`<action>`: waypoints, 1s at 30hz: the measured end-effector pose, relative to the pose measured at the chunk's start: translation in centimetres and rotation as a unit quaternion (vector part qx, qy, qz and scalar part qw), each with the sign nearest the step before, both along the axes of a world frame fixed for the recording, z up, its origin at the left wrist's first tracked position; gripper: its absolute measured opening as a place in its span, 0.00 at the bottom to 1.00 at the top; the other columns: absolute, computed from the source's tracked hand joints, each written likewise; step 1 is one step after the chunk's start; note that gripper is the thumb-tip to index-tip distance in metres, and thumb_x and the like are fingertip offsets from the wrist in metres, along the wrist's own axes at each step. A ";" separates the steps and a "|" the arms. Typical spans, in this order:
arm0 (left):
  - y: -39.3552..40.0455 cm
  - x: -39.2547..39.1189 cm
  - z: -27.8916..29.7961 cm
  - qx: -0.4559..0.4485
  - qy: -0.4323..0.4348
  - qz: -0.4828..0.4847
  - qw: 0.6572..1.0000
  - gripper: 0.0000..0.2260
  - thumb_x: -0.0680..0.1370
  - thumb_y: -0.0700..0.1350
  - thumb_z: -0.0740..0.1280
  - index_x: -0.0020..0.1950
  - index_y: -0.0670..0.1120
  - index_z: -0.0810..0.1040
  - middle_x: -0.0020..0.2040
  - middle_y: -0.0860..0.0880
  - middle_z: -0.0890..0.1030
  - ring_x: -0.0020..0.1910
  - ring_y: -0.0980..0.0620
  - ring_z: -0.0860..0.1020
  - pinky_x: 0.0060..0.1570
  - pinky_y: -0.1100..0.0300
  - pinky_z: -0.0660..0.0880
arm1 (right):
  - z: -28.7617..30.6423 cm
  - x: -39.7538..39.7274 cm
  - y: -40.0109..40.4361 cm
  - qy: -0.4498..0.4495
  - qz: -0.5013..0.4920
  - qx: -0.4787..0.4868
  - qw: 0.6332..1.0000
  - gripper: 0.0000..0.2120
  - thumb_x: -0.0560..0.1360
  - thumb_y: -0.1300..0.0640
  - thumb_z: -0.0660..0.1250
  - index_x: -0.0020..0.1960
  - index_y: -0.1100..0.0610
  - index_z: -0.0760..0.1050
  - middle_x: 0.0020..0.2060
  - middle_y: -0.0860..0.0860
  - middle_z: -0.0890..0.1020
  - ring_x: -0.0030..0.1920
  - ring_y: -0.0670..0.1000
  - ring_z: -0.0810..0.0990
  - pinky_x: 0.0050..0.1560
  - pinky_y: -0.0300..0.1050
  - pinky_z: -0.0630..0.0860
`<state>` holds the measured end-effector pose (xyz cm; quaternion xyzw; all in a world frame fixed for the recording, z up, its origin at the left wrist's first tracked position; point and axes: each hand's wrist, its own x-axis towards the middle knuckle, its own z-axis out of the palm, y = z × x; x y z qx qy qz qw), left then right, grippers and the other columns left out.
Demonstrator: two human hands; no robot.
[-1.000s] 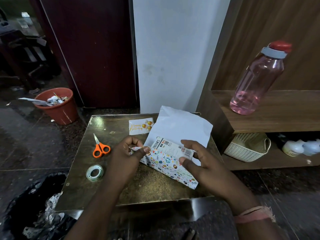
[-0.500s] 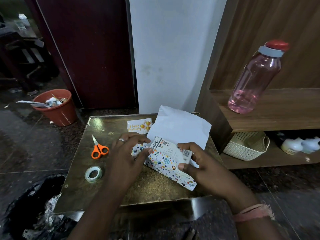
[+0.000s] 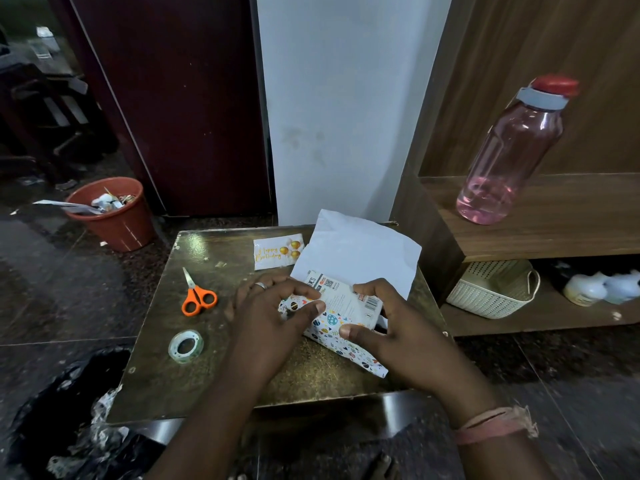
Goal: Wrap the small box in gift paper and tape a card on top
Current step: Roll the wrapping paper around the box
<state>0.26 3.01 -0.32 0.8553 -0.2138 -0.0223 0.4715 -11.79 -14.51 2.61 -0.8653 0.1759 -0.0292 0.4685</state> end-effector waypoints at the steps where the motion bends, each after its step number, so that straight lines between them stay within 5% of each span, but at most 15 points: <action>1: 0.0 0.1 0.0 -0.010 0.028 -0.003 1.000 0.09 0.69 0.65 0.74 0.48 0.69 0.83 0.58 0.67 0.79 0.67 0.55 0.69 0.68 0.37 0.66 | 0.0 0.1 0.0 0.000 -0.002 0.008 1.000 0.24 0.68 0.37 0.73 0.61 0.38 0.68 0.59 0.41 0.81 0.57 0.43 0.82 0.59 0.54 0.80; 3: 0.1 0.4 0.0 -0.051 0.075 0.001 0.996 0.07 0.72 0.62 0.75 0.48 0.64 0.85 0.54 0.66 0.83 0.65 0.57 0.75 0.66 0.44 0.71 | -0.1 0.2 0.0 0.007 -0.008 0.020 1.000 0.21 0.72 0.44 0.76 0.60 0.40 0.69 0.57 0.41 0.82 0.56 0.43 0.81 0.60 0.52 0.79; 6: 0.2 0.7 0.1 -0.122 0.104 0.016 0.987 0.03 0.76 0.47 0.77 0.44 0.54 0.85 0.47 0.66 0.84 0.52 0.74 0.77 0.52 0.64 0.72 | -0.1 0.4 0.0 0.019 -0.015 0.025 0.999 0.20 0.75 0.49 0.76 0.60 0.42 0.70 0.56 0.42 0.81 0.55 0.42 0.81 0.58 0.48 0.78; 9: 0.1 0.7 0.2 -0.126 0.106 0.024 0.986 0.04 0.75 0.46 0.77 0.47 0.52 0.85 0.51 0.65 0.83 0.49 0.77 0.76 0.44 0.77 0.68 | 0.1 0.5 0.2 0.019 -0.023 0.020 0.999 0.18 0.76 0.50 0.75 0.61 0.43 0.70 0.55 0.41 0.80 0.51 0.41 0.79 0.49 0.42 0.75; 14: -0.1 0.3 -0.1 -0.153 0.136 0.044 0.978 0.03 0.75 0.46 0.78 0.45 0.52 0.86 0.50 0.63 0.84 0.47 0.78 0.76 0.45 0.69 0.68 | 0.2 0.6 0.3 0.020 -0.028 0.003 0.999 0.16 0.77 0.49 0.72 0.60 0.44 0.70 0.54 0.41 0.79 0.46 0.42 0.78 0.40 0.38 0.74; 21: -0.4 0.0 -0.1 -0.147 0.120 0.068 0.979 0.02 0.75 0.47 0.77 0.44 0.52 0.86 0.51 0.60 0.85 0.53 0.68 0.78 0.47 0.68 0.69 | -0.6 0.9 0.1 0.003 -0.034 0.001 0.999 0.13 0.79 0.52 0.71 0.59 0.45 0.70 0.58 0.44 0.80 0.48 0.44 0.77 0.44 0.41 0.70; 30: -0.2 0.0 -0.4 -0.138 0.103 0.048 0.984 0.01 0.77 0.47 0.75 0.46 0.52 0.85 0.43 0.67 0.83 0.45 0.76 0.77 0.37 0.79 0.66 | -1.0 0.8 0.2 -0.018 -0.039 0.012 0.999 0.10 0.81 0.50 0.67 0.59 0.42 0.69 0.61 0.42 0.79 0.52 0.42 0.79 0.50 0.42 0.75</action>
